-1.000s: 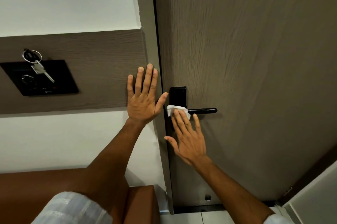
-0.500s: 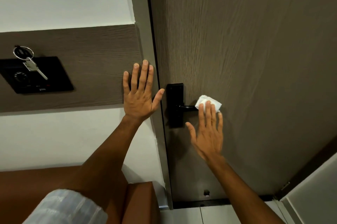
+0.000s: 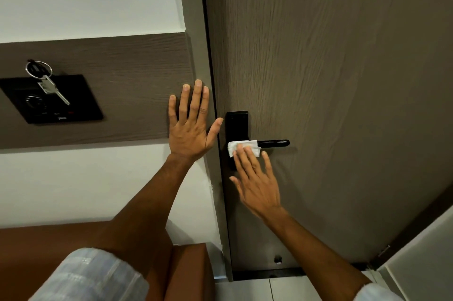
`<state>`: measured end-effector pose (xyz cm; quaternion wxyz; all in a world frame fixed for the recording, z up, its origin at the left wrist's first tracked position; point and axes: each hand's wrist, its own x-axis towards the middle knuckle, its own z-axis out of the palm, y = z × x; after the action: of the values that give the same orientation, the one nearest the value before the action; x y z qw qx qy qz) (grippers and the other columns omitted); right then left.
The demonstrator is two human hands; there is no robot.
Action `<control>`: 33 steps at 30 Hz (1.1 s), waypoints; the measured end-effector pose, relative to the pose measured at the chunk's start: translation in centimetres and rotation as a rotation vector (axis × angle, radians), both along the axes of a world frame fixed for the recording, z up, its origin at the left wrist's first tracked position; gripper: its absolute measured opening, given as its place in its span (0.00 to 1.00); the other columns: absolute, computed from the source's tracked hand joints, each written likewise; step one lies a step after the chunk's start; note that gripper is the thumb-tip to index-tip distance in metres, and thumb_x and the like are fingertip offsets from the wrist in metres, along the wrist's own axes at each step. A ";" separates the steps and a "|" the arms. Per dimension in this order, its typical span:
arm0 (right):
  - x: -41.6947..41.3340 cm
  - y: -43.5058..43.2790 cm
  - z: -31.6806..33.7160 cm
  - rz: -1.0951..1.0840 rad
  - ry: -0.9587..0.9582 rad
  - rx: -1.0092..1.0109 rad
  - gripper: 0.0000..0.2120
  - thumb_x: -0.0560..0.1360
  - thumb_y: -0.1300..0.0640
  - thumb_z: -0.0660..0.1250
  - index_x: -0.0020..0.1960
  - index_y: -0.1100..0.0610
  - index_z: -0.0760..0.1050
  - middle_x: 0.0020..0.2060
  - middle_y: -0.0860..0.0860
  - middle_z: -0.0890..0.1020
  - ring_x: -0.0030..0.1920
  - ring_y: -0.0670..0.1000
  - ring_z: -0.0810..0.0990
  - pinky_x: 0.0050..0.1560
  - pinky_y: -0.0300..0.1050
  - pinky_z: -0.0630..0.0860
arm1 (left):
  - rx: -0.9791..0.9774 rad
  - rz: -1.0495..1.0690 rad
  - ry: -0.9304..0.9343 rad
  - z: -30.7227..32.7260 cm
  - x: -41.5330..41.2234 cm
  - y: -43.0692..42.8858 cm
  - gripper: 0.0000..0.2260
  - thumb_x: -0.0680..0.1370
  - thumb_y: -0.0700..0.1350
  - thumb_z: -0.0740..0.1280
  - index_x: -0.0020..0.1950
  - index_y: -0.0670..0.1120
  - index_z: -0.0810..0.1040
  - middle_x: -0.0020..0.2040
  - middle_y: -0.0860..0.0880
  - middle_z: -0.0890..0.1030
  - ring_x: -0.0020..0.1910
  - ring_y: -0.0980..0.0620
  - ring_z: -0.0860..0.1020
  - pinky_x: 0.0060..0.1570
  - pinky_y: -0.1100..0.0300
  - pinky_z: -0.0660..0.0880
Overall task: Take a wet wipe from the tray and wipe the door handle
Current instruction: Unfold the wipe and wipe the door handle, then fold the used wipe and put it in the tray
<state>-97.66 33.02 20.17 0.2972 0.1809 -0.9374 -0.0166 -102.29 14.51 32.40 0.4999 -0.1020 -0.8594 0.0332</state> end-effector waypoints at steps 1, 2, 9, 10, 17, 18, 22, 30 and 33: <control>-0.1 -0.4 0.3 0.010 0.005 0.017 0.32 0.81 0.41 0.49 0.78 0.58 0.51 0.78 0.55 0.51 0.78 0.53 0.50 0.76 0.59 0.47 | -0.004 0.001 0.000 -0.1 0.0 -0.1 0.32 0.81 0.62 0.46 0.77 0.49 0.36 0.76 0.53 0.28 0.76 0.52 0.31 0.74 0.48 0.33; -0.1 -0.6 0.7 0.015 0.008 0.030 0.32 0.81 0.41 0.48 0.78 0.59 0.50 0.78 0.55 0.52 0.78 0.53 0.49 0.76 0.59 0.46 | -0.009 0.001 0.004 -0.1 -0.1 -0.1 0.32 0.81 0.62 0.46 0.77 0.49 0.36 0.76 0.53 0.28 0.76 0.52 0.31 0.75 0.49 0.33; 0.3 2.2 0.7 -0.036 0.085 -0.007 0.31 0.80 0.46 0.57 0.77 0.59 0.55 0.77 0.57 0.57 0.77 0.55 0.56 0.75 0.60 0.49 | -0.026 0.003 0.008 -0.2 0.0 -0.2 0.33 0.80 0.63 0.47 0.77 0.48 0.37 0.76 0.53 0.28 0.76 0.52 0.32 0.74 0.49 0.33; 0.2 2.9 0.8 -0.047 0.100 0.004 0.32 0.78 0.49 0.63 0.77 0.59 0.57 0.76 0.57 0.60 0.76 0.56 0.58 0.75 0.61 0.53 | -0.028 0.006 0.007 -0.2 0.0 -0.1 0.33 0.80 0.63 0.47 0.77 0.48 0.36 0.76 0.53 0.28 0.76 0.52 0.31 0.74 0.49 0.32; -0.1 3.8 4.5 0.024 0.258 0.018 0.23 0.67 0.63 0.76 0.61 0.60 0.78 0.58 0.56 0.83 0.58 0.56 0.81 0.62 0.55 0.74 | -0.012 0.014 -0.014 -0.2 0.1 -0.1 0.32 0.81 0.62 0.48 0.78 0.48 0.41 0.79 0.44 0.51 0.77 0.51 0.33 0.74 0.50 0.32; 0.0 3.7 5.2 0.039 0.275 0.013 0.20 0.66 0.64 0.76 0.58 0.60 0.79 0.55 0.56 0.84 0.54 0.57 0.82 0.58 0.53 0.76 | -0.001 -0.002 -0.032 -0.3 0.4 0.0 0.32 0.81 0.62 0.48 0.78 0.47 0.44 0.78 0.42 0.56 0.77 0.50 0.36 0.74 0.49 0.33; 1.8 3.9 7.4 0.074 0.201 -0.148 0.12 0.66 0.68 0.72 0.49 0.60 0.82 0.42 0.56 0.86 0.40 0.58 0.83 0.48 0.49 0.78 | 0.077 -0.103 -0.142 -1.8 3.2 0.5 0.30 0.80 0.58 0.54 0.78 0.48 0.51 0.78 0.39 0.58 0.78 0.43 0.50 0.76 0.44 0.43; 12.3 5.0 5.6 0.001 -0.777 -1.480 0.14 0.71 0.68 0.73 0.56 0.68 0.78 0.45 0.61 0.83 0.40 0.52 0.80 0.40 0.40 0.78 | 1.094 -0.456 -0.869 -8.0 17.5 4.4 0.15 0.77 0.50 0.68 0.63 0.50 0.77 0.55 0.49 0.82 0.59 0.49 0.78 0.54 0.58 0.75; 18.4 5.3 3.7 0.044 -0.983 -1.533 0.14 0.70 0.67 0.74 0.54 0.68 0.78 0.42 0.58 0.83 0.38 0.50 0.81 0.36 0.35 0.79 | 1.417 -0.460 -1.286 -9.3 24.1 5.7 0.21 0.76 0.58 0.67 0.65 0.51 0.76 0.59 0.49 0.81 0.59 0.51 0.78 0.53 0.58 0.75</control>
<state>-79.30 38.32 23.84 -0.0967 -0.0616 -0.7090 0.6958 -78.23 20.18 23.05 -0.1232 0.0580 -0.7480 -0.6496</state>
